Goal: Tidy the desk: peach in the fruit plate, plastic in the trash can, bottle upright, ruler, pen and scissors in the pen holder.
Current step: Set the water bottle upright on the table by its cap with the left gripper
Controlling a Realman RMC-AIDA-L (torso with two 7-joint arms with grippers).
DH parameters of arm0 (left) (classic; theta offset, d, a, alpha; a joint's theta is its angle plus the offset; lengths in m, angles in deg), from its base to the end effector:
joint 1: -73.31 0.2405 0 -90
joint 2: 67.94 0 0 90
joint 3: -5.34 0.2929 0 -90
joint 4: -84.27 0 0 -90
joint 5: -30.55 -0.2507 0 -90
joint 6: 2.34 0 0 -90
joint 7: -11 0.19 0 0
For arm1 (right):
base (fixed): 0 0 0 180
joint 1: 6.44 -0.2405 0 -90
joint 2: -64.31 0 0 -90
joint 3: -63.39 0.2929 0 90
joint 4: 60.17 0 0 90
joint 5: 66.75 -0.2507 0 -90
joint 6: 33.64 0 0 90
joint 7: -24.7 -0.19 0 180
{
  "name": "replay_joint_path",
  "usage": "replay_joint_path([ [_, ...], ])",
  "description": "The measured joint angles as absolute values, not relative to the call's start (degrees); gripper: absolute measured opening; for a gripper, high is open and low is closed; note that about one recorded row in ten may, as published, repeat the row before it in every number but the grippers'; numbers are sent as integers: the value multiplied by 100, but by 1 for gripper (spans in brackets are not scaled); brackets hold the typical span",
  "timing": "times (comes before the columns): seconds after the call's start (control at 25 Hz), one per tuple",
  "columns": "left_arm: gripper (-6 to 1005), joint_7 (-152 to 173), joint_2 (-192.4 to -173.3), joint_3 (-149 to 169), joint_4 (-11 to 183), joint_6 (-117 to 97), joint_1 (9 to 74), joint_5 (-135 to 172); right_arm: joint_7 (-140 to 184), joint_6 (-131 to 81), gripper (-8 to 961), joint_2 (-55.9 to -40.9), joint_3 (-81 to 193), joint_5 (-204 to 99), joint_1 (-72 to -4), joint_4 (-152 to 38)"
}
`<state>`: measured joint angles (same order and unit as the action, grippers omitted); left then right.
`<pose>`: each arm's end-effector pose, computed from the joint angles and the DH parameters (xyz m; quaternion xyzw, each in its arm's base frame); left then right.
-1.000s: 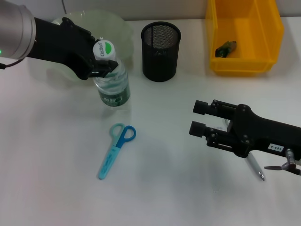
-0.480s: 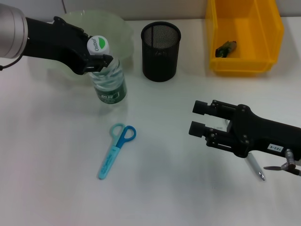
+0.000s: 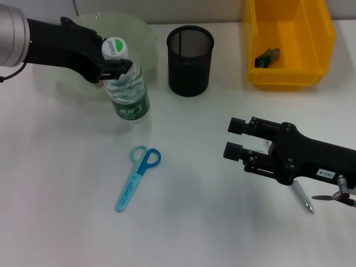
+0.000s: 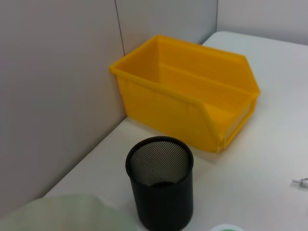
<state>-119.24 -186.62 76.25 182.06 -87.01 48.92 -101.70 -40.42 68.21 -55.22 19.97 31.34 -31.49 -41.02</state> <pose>-0.1589 0.4161 0.0220 -0.9524 -0.1684 -0.0078 0.2540 0.2836 0.3141 -0.0885 -0.8765 0.2174 0.4253 0.0605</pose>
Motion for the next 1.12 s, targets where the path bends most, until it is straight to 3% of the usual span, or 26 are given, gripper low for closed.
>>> replay_joint_path([
  [1.12,434,-11806,-18648,7573,17714,-8074,5110,-9377,-3567,6687,637,-5518,2015,2824,-3088,-4380],
])
